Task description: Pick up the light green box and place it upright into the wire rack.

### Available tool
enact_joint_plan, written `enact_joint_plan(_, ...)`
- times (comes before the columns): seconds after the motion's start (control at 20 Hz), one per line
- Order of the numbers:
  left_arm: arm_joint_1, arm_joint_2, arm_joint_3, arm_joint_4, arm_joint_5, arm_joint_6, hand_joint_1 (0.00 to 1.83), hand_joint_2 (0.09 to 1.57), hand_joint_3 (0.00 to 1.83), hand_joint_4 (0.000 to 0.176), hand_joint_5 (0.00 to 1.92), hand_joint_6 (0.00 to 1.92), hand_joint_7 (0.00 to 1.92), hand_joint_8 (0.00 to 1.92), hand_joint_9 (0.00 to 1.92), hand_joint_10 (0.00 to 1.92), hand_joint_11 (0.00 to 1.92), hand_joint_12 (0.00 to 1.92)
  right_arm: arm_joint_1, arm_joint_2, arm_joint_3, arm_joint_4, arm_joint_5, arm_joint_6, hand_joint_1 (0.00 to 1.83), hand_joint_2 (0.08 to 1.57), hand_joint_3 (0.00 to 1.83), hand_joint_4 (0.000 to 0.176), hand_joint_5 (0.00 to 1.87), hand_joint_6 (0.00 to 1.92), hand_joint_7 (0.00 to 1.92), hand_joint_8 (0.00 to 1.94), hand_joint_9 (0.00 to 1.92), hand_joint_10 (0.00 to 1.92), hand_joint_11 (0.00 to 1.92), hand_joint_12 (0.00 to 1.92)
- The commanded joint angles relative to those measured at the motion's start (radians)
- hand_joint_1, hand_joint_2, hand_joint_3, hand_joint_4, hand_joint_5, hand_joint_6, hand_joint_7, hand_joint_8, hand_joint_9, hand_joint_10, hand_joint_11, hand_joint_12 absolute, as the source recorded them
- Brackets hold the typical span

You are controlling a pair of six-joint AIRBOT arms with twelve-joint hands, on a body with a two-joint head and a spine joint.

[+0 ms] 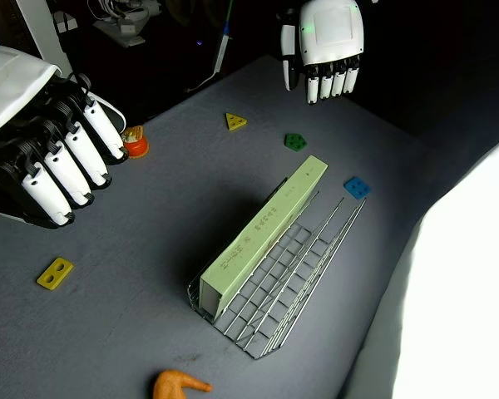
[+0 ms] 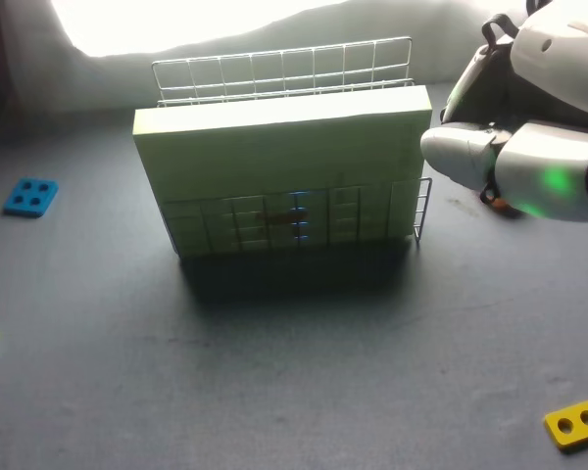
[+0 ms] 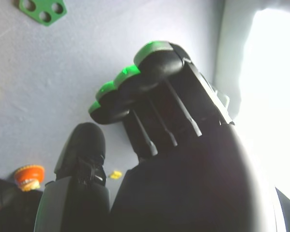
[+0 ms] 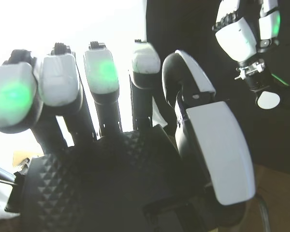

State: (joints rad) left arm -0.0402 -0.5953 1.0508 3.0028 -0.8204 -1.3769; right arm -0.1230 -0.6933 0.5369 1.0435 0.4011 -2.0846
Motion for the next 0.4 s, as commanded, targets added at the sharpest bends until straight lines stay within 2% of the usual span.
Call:
enact_joint_plan(0.0, -0.003, 0.0, 0.001, 0.009, 0.073, 0.009, 0.27, 1.45, 0.01, 0.0, 0.8, 1.9, 0.94, 1.89, 0.93, 1.92, 0.91, 1.92, 0.012, 0.006, 0.0, -0.037, 0.053, 0.005, 0.22, 1.43, 0.0, 0.176, 1.14, 1.92, 1.27, 1.94, 1.3, 1.92, 1.34, 1.92)
enact_joint_plan(0.1, -0.004, -0.001, 0.008, 0.009, 0.073, 0.009, 0.29, 1.44, 0.0, 0.0, 0.81, 1.9, 0.94, 1.87, 0.9, 1.92, 0.88, 1.92, 0.009, 0.005, 0.008, -0.076, 0.045, 0.033, 0.23, 1.43, 0.0, 0.176, 1.14, 1.92, 1.27, 1.94, 1.3, 1.92, 1.35, 1.92)
enact_joint_plan(0.35, -0.005, -0.005, 0.034, 0.009, 0.073, 0.01, 0.3, 1.44, 0.0, 0.0, 0.8, 1.87, 0.93, 1.84, 0.88, 1.92, 0.86, 1.92, -0.012, 0.006, 0.044, -0.244, 0.022, 0.202, 0.24, 1.42, 0.0, 0.176, 1.14, 1.92, 1.27, 1.94, 1.3, 1.92, 1.36, 1.92)
